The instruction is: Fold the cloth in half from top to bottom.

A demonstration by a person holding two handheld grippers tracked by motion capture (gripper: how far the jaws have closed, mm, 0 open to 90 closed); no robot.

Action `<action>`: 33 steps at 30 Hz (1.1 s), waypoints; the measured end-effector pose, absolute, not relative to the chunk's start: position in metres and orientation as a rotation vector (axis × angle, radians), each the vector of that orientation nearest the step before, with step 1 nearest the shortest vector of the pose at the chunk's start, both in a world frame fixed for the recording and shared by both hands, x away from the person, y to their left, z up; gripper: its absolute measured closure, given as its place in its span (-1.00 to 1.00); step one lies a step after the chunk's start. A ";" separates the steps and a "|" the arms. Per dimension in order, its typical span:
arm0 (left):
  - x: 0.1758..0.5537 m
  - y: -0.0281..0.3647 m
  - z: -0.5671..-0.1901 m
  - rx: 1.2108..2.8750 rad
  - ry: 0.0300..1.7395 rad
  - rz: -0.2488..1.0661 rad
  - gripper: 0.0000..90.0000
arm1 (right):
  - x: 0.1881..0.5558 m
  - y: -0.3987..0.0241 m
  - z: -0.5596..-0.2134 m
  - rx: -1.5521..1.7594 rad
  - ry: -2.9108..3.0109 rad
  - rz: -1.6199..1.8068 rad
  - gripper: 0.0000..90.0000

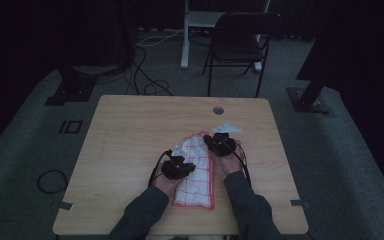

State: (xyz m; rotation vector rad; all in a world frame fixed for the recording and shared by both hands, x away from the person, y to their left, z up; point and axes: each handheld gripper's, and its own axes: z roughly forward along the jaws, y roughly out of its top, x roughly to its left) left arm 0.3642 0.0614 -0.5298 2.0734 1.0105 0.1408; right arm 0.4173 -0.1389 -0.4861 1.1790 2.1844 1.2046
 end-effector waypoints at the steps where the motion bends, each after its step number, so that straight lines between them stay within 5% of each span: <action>1: 0.367 0.059 -0.536 2.098 1.024 0.141 0.78 | 0.417 -0.139 -0.486 1.174 2.183 1.208 0.90; 10: 0.375 0.071 -0.523 1.995 1.019 0.164 0.50 | 0.415 -0.140 -0.485 1.165 2.181 1.222 0.90; 17: 0.413 0.091 -0.517 1.896 1.190 0.275 0.29 | 0.415 -0.138 -0.485 1.158 2.182 1.227 0.90; 26: 0.441 0.085 -0.539 1.901 1.287 0.216 0.16 | 0.415 -0.139 -0.484 1.154 2.186 1.233 0.90; 31: 0.447 0.082 -0.540 1.903 1.287 0.198 0.17 | 0.415 -0.141 -0.485 1.160 2.189 1.230 0.90; 33: 0.446 0.080 -0.541 1.911 1.278 0.188 0.36 | 0.415 -0.142 -0.485 1.160 2.189 1.229 0.90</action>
